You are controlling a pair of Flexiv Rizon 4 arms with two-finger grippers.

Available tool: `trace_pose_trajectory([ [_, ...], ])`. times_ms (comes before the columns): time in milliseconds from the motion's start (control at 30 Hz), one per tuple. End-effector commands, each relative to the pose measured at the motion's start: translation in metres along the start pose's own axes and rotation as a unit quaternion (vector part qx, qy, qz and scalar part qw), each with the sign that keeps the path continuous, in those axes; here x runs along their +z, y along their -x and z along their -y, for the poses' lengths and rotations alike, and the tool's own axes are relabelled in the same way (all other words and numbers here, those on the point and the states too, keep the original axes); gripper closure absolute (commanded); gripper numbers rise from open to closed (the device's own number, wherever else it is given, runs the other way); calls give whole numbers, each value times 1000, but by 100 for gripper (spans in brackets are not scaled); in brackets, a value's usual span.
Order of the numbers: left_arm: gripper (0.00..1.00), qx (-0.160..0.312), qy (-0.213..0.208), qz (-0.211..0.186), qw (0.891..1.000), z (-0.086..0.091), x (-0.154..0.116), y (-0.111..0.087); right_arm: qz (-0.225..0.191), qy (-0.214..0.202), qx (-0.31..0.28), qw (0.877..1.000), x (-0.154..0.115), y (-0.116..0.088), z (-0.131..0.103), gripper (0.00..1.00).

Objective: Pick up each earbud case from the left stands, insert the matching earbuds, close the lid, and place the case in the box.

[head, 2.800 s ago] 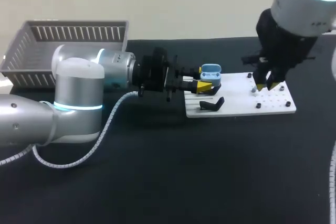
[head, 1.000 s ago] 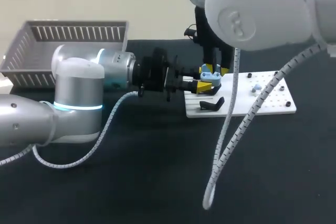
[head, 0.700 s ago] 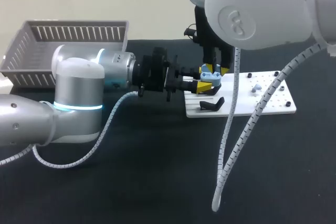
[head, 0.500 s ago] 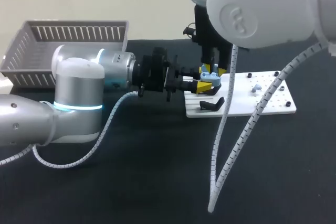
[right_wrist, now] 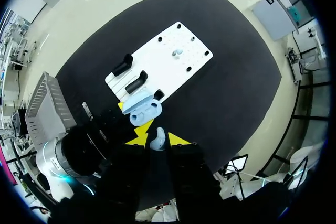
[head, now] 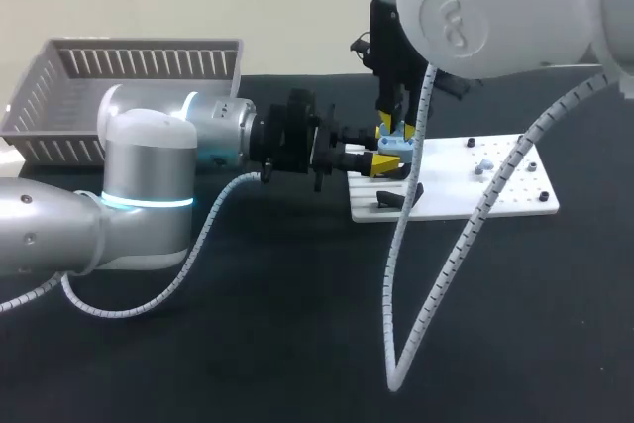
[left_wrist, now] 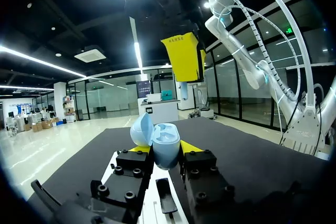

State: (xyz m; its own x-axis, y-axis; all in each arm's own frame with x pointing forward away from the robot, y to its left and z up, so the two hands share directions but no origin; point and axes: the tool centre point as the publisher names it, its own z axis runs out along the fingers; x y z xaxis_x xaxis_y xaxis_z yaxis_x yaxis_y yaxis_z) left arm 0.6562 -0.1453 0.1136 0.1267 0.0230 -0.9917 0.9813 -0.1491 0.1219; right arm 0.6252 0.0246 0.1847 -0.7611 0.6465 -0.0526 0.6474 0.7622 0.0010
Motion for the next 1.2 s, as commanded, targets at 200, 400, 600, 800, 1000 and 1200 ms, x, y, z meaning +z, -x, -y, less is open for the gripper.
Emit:
trace_pose_trajectory([
  [200,100,2,3,0,1000,2,1,0,6,-12,4,1000,5,5,-9,100],
  [400,100,2,3,0,1000,2,1,0,4,-17,9,1000,12,9,-8,100],
  [600,100,2,3,0,1000,2,1,0,2,-20,11,1000,16,13,-9,100],
  [800,100,2,3,0,1000,2,1,0,-3,-20,12,1000,19,16,-10,100],
  [1000,100,2,3,0,1000,2,1,0,-7,-21,13,1000,23,20,-9,100],
  [1200,100,2,3,0,1000,2,1,0,-9,-23,16,1000,26,24,-9,100],
])
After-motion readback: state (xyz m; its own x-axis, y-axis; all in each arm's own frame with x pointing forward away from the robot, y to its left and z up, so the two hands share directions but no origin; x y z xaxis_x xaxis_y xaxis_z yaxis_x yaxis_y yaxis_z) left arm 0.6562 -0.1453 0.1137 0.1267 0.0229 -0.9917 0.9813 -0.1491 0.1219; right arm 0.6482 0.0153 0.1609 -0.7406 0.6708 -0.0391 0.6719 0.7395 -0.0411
